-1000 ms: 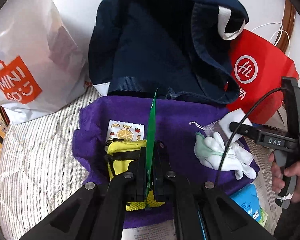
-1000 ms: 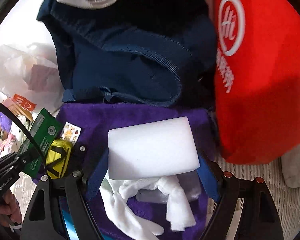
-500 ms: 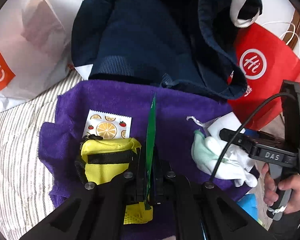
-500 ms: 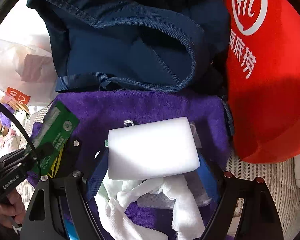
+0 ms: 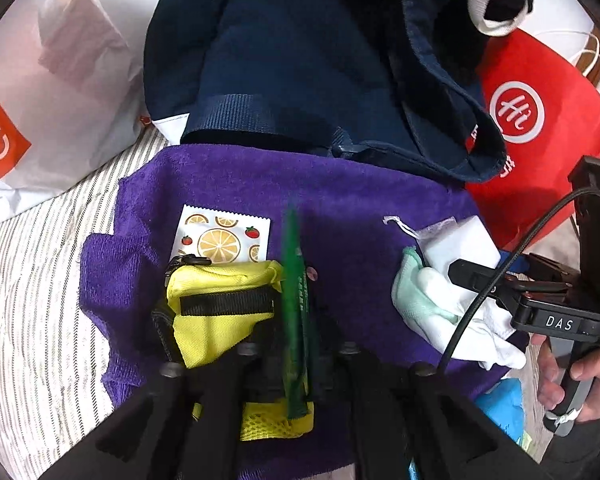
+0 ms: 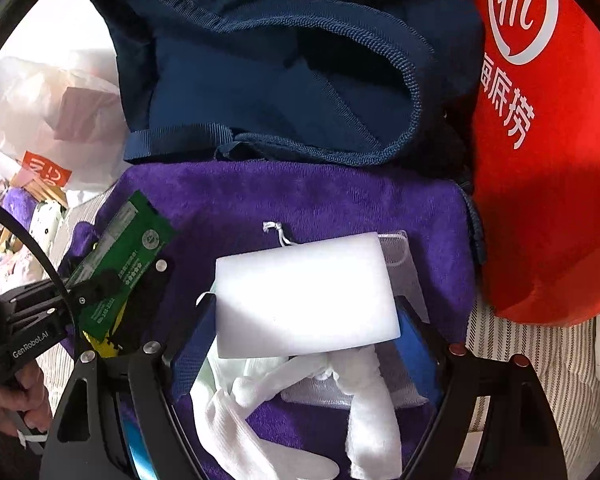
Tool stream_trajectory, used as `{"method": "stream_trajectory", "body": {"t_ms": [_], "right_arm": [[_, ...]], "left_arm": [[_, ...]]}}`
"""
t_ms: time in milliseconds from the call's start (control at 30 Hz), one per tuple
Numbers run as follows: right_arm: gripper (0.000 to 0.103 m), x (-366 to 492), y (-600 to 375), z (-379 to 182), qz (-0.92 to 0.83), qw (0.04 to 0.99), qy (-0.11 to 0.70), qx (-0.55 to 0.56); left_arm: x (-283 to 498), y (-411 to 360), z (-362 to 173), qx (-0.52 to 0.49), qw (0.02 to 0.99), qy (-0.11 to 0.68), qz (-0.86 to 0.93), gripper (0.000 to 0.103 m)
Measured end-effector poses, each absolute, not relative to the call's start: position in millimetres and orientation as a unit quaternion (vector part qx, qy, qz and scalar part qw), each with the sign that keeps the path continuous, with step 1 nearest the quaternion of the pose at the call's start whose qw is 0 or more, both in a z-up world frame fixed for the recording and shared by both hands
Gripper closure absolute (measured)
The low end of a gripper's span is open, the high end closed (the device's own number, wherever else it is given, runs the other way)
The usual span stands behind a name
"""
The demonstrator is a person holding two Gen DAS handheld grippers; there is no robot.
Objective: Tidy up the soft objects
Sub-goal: 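Lower the sponge onto the gloves with the right tool while the left sets the packet down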
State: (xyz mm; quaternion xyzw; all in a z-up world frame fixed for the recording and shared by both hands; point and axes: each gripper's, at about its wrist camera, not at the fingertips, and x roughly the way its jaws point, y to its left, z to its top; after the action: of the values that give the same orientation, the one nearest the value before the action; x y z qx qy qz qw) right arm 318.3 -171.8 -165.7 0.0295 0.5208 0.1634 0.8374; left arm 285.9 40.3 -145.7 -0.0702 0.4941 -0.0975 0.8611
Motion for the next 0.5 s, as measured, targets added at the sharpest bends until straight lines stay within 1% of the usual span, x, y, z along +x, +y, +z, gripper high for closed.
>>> {"method": "stream_trajectory", "body": {"t_ms": [33,67,100,300,500], "right_arm": [[0.017,318,-172,-166,0.165,0.834,0.525,0.029],[0.015,318,-172,-167,0.168,0.83,0.53,0.03],[0.014,317,-172,-168,0.173,0.827,0.534,0.034],[0.014,303,-184,-159,0.171,0.828,0.53,0.056],[0.014,272,-204,-126,0.164,0.845,0.505,0.061]], "left_arm": [[286,41,-144,-0.067,0.862,0.493,-0.096,0.072],[285,40,-142,-0.063,0.863,0.493,-0.09,0.058],[284,40,-140,-0.059,0.866,0.489,-0.086,0.052],[271,41,-124,-0.042,0.873,0.48,-0.08,0.052],[249,42,-111,-0.036,0.876,0.476,-0.072,0.052]]}}
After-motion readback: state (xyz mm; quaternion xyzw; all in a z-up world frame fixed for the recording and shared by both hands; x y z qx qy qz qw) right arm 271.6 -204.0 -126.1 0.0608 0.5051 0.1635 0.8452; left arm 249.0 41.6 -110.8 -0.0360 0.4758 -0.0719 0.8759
